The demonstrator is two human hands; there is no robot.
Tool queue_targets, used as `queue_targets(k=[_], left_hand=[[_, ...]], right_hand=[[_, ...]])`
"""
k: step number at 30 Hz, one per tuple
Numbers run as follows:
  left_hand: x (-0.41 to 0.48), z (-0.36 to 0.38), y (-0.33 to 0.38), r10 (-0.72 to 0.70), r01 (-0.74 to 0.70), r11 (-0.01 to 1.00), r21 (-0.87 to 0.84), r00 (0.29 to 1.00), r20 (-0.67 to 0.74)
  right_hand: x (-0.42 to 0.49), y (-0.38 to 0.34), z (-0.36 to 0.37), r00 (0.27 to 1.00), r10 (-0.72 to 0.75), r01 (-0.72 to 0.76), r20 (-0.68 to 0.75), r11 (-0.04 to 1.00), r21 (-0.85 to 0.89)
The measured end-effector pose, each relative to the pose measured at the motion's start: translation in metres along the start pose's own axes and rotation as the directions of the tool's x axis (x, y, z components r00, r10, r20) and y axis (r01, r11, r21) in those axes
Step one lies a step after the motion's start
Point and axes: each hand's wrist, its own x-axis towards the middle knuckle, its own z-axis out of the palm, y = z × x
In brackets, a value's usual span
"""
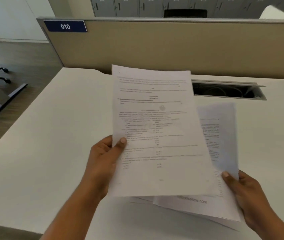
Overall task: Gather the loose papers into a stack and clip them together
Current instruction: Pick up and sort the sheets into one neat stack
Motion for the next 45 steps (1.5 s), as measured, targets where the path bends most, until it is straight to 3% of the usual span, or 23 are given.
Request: queue_targets(k=[5,13,17,20,22,24,26,31,37,45], left_hand=[[-0.002,0.035,-0.022,-0.064,0.06,0.995,0.083,0.996,0.056],[0.008,0.04,-0.034,-0.036,0.05,0.938,0.343,0.998,-0.048],[0.01,0.042,-0.031,-0.042,0.03,0.971,0.236,0.998,0.047],[0.013,0.046,-0.027,-0.225,0.236,0.971,-0.031,0.951,0.211],[0.015,0.047,-0.028,-0.255,0.288,0.955,-0.066,0.917,0.307],[0.017,0.049,-0.032,-0.221,0.244,0.969,-0.047,0.933,0.284],[0.019,0.052,-0.034,-0.177,0.194,0.98,-0.037,0.948,0.264],[0.026,0.069,-0.026,0.045,-0.05,0.999,0.014,0.971,0.237],[0.031,0.082,-0.019,0.296,-0.311,0.95,0.018,0.92,0.256],[0.038,0.08,-0.053,0.197,-0.23,0.966,0.121,0.952,0.236]], right_hand=[[-0.004,-0.009,0.018,0.993,-0.068,0.074,0.098,0.995,-0.06],[-0.007,-0.023,0.024,0.985,-0.085,0.089,0.151,0.996,-0.019],[-0.008,-0.026,0.024,0.967,-0.128,0.13,0.219,0.992,0.008],[-0.01,-0.029,0.025,0.953,-0.18,0.182,0.245,0.983,0.016],[-0.007,-0.029,0.024,0.967,-0.176,0.174,0.186,0.984,0.028],[-0.006,-0.033,0.023,0.977,-0.134,0.13,0.168,0.991,0.038],[-0.002,-0.037,0.022,0.954,-0.157,0.161,0.256,0.987,0.006],[0.013,-0.052,0.019,0.902,-0.331,0.323,0.276,0.943,0.075],[0.013,-0.07,0.025,0.815,-0.551,0.537,0.182,0.835,0.122],[0.019,-0.049,0.034,0.851,-0.473,0.486,0.229,0.874,0.001]])
